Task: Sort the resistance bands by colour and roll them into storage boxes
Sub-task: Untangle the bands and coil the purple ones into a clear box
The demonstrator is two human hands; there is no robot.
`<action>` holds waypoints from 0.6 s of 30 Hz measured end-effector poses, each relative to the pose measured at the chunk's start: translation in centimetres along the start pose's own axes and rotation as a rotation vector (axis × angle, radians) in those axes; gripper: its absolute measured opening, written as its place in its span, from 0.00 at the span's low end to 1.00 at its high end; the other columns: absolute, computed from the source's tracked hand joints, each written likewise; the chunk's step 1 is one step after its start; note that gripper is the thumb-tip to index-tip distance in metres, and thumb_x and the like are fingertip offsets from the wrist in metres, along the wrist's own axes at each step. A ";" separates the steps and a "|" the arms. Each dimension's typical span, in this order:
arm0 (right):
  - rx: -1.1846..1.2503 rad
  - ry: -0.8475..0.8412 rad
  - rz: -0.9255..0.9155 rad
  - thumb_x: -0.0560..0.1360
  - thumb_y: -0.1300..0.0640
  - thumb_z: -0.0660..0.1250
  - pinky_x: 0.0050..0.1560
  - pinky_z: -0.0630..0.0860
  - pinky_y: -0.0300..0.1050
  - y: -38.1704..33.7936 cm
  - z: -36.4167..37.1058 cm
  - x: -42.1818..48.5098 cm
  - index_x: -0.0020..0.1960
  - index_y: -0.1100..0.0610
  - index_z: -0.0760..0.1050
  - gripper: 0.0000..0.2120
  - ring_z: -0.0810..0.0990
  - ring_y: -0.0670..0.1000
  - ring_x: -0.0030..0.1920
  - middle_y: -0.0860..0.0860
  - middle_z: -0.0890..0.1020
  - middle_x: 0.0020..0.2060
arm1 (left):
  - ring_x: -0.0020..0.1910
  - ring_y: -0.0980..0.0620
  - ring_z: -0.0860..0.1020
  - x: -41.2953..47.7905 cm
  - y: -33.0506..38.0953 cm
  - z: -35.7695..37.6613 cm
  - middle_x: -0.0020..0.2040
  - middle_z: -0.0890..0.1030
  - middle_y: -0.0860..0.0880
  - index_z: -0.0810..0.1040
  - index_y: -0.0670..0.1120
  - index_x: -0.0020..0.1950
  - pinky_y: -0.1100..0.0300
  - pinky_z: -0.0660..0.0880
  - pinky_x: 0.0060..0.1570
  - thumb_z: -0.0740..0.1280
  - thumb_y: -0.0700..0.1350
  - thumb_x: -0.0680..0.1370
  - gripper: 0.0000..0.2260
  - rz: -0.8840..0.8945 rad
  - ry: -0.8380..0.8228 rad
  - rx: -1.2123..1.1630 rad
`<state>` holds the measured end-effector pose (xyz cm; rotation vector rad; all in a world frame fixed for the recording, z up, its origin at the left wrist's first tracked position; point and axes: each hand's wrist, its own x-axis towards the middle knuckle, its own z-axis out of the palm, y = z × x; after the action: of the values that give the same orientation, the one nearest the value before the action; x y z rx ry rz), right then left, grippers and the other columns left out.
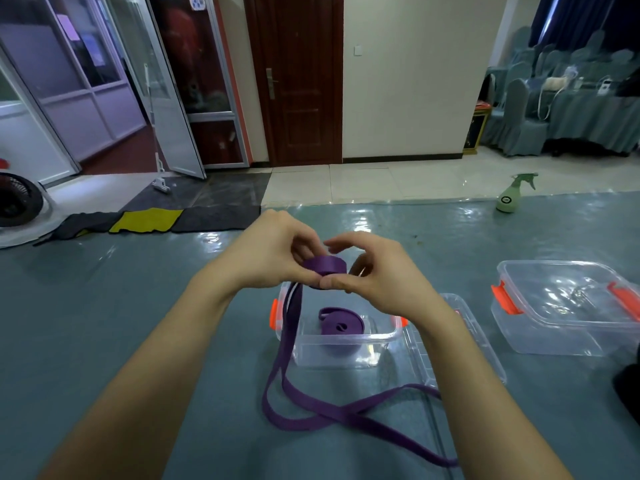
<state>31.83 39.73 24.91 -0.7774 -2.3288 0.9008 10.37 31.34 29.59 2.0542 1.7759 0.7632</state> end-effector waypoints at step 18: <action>0.499 0.005 -0.032 0.79 0.58 0.77 0.47 0.85 0.51 0.3 -1.7 -0.4 0.63 0.59 0.81 0.14 0.89 0.55 0.40 0.55 0.88 0.51 | 0.43 0.51 0.90 0.3 -0.3 -0.9 0.43 0.91 0.50 0.91 0.53 0.48 0.55 0.87 0.49 0.89 0.54 0.62 0.17 -0.046 0.153 -0.314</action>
<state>33.28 40.42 25.68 -0.5265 -1.9740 1.3849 9.56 31.56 30.21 1.7850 1.6483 1.1321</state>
